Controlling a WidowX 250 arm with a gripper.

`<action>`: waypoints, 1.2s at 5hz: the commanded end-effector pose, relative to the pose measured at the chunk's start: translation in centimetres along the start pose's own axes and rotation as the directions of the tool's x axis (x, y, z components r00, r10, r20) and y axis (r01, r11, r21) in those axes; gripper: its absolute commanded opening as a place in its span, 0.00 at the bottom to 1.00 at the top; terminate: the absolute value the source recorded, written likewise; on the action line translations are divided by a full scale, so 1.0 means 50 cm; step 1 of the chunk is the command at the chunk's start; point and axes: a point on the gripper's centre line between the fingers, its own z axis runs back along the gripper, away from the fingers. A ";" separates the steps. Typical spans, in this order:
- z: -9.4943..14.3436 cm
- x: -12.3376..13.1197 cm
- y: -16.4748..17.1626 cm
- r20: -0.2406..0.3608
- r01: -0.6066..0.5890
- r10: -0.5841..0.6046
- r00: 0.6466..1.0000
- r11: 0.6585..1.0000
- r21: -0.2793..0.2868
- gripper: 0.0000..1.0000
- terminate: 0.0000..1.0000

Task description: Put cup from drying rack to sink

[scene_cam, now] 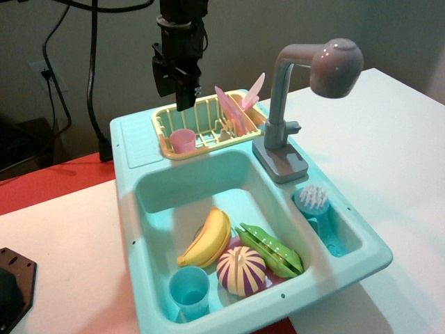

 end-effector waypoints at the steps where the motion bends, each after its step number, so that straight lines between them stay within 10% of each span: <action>1: 0.000 0.000 0.000 0.000 0.000 0.000 1.000 1.000 0.000 1.00 0.00; 6: -0.087 0.014 0.057 -0.007 0.177 -0.177 0.984 0.982 0.063 1.00 0.00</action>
